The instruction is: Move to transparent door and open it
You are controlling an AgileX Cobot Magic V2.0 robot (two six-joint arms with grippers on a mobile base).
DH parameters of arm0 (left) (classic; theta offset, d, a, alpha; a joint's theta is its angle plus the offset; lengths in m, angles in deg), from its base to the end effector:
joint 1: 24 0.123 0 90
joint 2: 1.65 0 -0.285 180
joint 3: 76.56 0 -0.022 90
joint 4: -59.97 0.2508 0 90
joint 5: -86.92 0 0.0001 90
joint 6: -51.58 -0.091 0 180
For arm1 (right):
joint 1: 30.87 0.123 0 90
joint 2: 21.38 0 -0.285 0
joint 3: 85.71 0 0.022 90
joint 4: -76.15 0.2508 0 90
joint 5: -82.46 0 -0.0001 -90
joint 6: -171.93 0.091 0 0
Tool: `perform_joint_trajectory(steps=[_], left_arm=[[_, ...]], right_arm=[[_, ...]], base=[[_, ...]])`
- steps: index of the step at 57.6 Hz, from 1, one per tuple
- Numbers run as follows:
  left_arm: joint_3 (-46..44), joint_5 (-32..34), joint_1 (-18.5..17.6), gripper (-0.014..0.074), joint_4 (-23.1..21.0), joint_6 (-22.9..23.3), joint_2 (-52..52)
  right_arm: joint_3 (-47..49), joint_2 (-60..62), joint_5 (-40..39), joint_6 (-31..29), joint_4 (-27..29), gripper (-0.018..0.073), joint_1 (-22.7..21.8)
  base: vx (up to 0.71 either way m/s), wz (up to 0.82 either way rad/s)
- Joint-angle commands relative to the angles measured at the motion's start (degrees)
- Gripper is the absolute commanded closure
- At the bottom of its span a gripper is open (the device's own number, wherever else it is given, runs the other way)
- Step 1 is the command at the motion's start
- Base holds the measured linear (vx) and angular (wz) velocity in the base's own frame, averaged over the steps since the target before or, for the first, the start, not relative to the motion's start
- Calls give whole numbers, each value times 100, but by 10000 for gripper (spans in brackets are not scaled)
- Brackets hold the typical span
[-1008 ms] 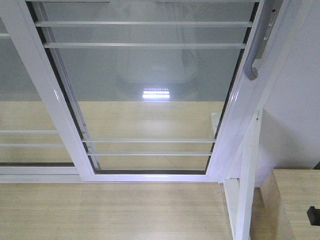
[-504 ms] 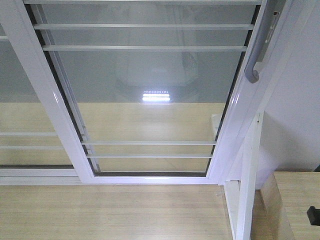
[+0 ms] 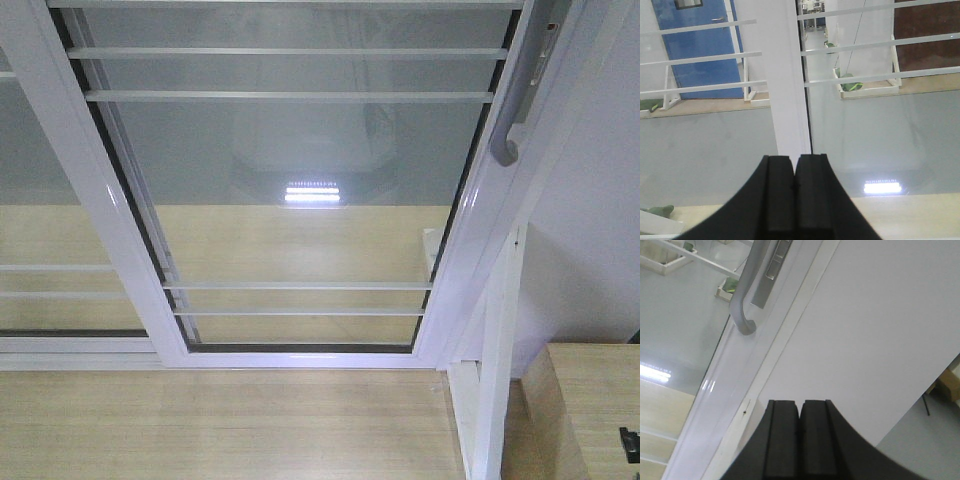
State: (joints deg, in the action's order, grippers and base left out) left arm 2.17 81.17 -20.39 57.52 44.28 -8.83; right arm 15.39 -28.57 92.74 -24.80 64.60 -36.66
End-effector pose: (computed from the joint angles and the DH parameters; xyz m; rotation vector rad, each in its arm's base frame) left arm 0.0567 0.0032 0.1957 0.0208 1.6007 0.1115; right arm 0.0557 -0.0089 0.1879 -0.3022 1.6735 -0.4740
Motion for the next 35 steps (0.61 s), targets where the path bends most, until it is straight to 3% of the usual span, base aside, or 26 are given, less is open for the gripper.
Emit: perform_joint_trajectory(steps=[1, 7, 12, 19, 26, 32, 35], left_arm=[[145, 485, -19, 602, 4, 14, 79], [134, 754, -19, 602, 34, -47, 79], [134, 1268, -19, 602, -41, 116, 79], [134, 2477, -19, 602, -244, 549, 79], [77, 3691, -19, 602, -309, 820, 79], [-306, 3928, -19, 602, -309, 1180, 74], [-639, 3879, -19, 602, -292, 1294, 67]], right_arm=[[-72, 80, -540, -205, -412, 567, -37], [-66, 80, -972, -177, -545, 567, -37], [-66, 80, -1817, -42, -441, 567, -37], [-48, 80, -3658, 352, -256, 567, -37], [82, 80, -5879, 1306, 223, 567, -32], [484, 80, -6183, 2229, 971, 567, -32], [751, 80, -5906, 2267, 1199, 567, -32]], base=[[0, 0], [0, 0], [0, 0], [0, 0], [0, 0], [0, 0], [0, 0]])
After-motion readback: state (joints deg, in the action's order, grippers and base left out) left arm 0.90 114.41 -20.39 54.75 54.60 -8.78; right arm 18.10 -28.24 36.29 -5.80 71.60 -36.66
